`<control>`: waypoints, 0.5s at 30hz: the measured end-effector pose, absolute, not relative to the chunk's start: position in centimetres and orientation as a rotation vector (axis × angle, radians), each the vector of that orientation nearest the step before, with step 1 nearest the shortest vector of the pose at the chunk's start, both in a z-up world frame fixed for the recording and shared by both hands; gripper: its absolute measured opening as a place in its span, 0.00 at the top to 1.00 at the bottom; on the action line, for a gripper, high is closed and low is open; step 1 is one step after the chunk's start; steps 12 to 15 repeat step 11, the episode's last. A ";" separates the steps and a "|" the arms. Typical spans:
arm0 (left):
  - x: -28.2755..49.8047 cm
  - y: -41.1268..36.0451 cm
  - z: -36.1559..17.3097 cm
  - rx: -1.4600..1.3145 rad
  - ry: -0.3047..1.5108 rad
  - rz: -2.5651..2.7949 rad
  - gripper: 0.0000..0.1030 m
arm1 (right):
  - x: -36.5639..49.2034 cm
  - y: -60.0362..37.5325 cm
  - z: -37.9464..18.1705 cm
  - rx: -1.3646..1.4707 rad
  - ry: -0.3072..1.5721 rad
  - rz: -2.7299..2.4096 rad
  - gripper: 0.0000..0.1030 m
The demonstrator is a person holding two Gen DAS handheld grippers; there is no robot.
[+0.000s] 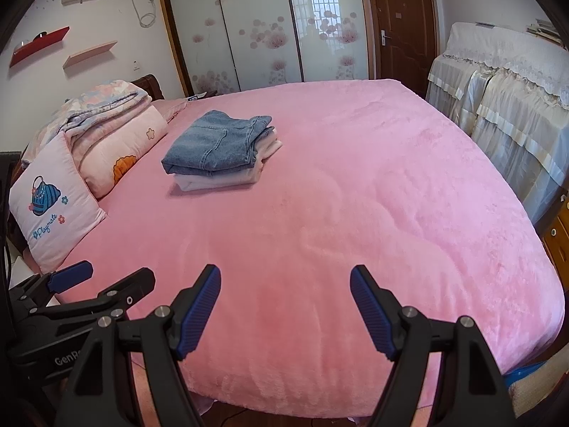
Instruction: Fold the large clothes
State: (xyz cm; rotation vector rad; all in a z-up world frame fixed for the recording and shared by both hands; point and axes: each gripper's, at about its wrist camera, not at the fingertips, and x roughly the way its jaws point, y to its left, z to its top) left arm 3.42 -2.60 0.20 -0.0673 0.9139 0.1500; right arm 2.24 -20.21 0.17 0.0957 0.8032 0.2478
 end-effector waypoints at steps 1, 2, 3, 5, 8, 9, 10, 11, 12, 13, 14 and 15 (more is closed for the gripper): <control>3.5 -2.6 0.1 -0.067 0.916 0.151 0.11 | 2.4 -20.1 0.1 0.096 0.807 0.246 0.26; 3.5 -2.6 0.1 -0.067 0.917 0.152 0.11 | 2.4 -19.9 0.1 0.096 0.809 0.245 0.26; 3.6 -2.6 0.0 -0.068 0.919 0.151 0.11 | 2.5 -19.9 0.0 0.096 0.811 0.245 0.26; 3.8 -2.6 -0.1 -0.069 0.923 0.151 0.11 | 2.5 -19.9 -0.1 0.095 0.813 0.244 0.26; 3.8 -2.6 -0.3 -0.068 0.926 0.152 0.11 | 2.5 -19.9 -0.1 0.096 0.814 0.244 0.26; 3.9 -2.6 -0.3 -0.069 0.928 0.151 0.11 | 2.6 -19.9 -0.2 0.097 0.816 0.244 0.26; 3.9 -2.5 -0.4 -0.069 0.930 0.151 0.11 | 2.6 -19.9 -0.3 0.098 0.817 0.244 0.26; 3.9 -2.6 -0.5 -0.070 0.932 0.151 0.11 | 2.6 -19.9 -0.3 0.097 0.817 0.244 0.26; 3.9 -2.6 -0.5 -0.070 0.932 0.151 0.11 | 2.6 -19.9 -0.3 0.097 0.817 0.244 0.26; 3.9 -2.6 -0.5 -0.070 0.932 0.151 0.11 | 2.6 -19.9 -0.3 0.097 0.817 0.244 0.26; 3.9 -2.6 -0.5 -0.070 0.932 0.151 0.11 | 2.6 -19.9 -0.3 0.097 0.817 0.244 0.26; 3.9 -2.6 -0.5 -0.070 0.932 0.151 0.11 | 2.6 -19.9 -0.3 0.097 0.817 0.244 0.26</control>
